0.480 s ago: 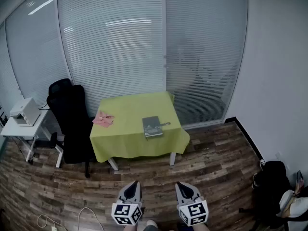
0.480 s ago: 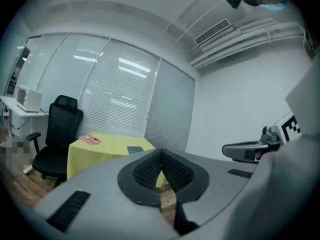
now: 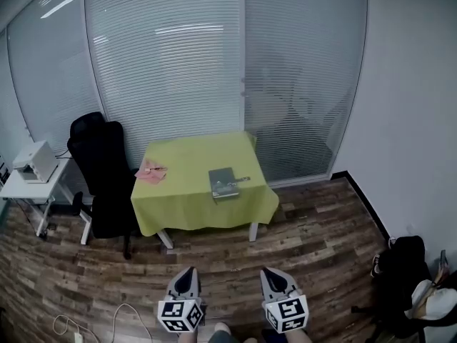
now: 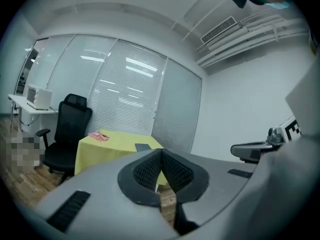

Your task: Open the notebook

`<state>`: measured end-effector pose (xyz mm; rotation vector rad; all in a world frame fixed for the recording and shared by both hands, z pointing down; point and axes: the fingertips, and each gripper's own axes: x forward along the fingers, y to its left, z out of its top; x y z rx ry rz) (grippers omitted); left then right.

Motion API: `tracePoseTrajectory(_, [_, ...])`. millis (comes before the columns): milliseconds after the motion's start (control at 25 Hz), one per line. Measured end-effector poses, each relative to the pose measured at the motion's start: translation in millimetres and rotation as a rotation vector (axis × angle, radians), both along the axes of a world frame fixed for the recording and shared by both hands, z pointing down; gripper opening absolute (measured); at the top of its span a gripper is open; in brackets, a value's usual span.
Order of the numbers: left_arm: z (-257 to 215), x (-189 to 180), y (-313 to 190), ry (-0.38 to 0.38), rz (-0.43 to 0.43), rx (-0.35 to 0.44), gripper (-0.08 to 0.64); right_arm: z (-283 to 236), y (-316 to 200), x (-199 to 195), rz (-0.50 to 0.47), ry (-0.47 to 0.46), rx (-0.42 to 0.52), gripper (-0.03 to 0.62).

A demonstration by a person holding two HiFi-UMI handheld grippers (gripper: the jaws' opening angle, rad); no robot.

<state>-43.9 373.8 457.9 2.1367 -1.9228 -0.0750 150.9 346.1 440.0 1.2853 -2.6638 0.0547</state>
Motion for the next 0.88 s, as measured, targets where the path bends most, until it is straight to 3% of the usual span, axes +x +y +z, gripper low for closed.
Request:
tracePoseTrajectory(360, [1,8,4,0.026,0.003,0.007,0.032,12,8,1,-0.006,0.022,-0.036,0.014])
tracePoseTrajectory(400, [2,12,2,0.027,0.011,0.0,0.043,14,8,1,-0.011,0.02,-0.05,0.036])
tracePoseTrajectory(520, [3,24,-2,0.009,0.056,-0.027,0.163,19,9,3,-0.019,0.024,-0.074,0.114])
tracePoseTrajectory(880, [16,27,-20,-0.027,0.076,-0.075,0.166,28,-15,-1,-0.035,0.039,-0.085,0.123])
